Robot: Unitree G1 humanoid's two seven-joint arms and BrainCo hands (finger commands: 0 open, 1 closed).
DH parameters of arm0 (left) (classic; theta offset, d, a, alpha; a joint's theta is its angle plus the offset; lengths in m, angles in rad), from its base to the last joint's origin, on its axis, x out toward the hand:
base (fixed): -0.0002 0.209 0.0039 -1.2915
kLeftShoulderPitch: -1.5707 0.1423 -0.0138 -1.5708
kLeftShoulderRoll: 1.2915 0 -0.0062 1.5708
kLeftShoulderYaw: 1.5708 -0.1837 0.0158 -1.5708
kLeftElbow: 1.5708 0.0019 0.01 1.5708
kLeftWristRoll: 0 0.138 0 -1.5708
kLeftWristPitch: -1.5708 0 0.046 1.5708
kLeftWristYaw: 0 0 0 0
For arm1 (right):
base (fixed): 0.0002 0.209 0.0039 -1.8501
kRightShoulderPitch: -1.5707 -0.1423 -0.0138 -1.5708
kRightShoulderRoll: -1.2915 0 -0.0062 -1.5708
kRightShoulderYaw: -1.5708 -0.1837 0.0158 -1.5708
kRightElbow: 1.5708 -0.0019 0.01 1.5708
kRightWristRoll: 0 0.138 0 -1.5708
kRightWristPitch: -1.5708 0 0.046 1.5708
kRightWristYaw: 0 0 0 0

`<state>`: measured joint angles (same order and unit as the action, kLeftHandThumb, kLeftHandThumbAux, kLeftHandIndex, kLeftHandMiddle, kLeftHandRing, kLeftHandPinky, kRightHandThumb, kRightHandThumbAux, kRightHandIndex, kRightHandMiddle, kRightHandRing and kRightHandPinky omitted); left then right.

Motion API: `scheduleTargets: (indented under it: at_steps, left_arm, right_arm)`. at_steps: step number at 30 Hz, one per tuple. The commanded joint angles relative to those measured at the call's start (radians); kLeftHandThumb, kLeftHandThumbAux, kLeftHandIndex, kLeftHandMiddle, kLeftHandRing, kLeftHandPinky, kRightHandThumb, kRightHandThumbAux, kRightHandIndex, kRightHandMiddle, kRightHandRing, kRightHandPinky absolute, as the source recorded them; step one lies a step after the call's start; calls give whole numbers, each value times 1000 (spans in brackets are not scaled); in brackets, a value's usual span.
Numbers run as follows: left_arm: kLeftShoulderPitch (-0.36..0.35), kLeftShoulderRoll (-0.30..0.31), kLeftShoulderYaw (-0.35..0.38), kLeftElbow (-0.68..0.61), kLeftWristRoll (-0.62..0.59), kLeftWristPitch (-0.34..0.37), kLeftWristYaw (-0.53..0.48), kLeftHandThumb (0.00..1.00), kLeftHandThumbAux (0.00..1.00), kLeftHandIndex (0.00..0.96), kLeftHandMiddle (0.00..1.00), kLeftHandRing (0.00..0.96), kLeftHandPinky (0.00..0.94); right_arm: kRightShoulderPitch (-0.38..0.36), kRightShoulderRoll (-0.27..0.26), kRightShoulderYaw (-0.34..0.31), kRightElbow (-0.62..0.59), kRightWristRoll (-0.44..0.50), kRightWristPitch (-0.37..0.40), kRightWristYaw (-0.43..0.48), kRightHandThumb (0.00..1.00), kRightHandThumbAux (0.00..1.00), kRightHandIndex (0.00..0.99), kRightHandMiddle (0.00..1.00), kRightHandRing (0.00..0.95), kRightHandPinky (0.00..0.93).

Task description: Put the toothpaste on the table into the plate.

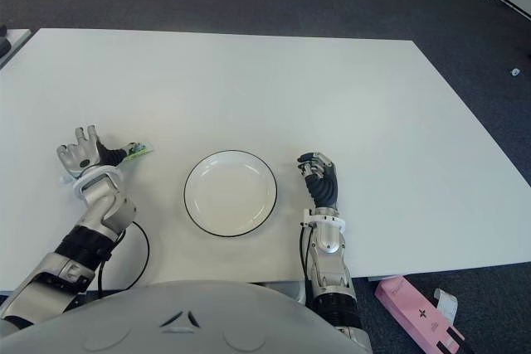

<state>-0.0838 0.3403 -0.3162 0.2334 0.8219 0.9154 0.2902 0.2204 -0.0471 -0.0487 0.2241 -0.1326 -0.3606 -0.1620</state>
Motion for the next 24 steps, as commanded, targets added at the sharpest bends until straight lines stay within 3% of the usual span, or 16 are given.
scheduleTargets:
  at_steps: [1, 17, 24]
  left_arm:
    - [63, 38, 42, -87, -30, -69, -26, 0, 351, 7, 36, 4, 0]
    - [156, 154, 148, -263, -8, -263, -6, 0, 349, 69, 162, 123, 113]
    - [247, 231, 204, -460, -22, -368, -103, 0, 409, 133, 255, 207, 208]
  right_arm:
    - [7, 9, 6, 8, -3, 11, -2, 715, 732, 424, 475, 476, 485]
    - [8, 12, 11, 5, 6, 25, 11, 715, 731, 425, 471, 471, 476]
    - [8, 15, 10, 10, 17, 4, 22, 714, 730, 425, 470, 467, 469]
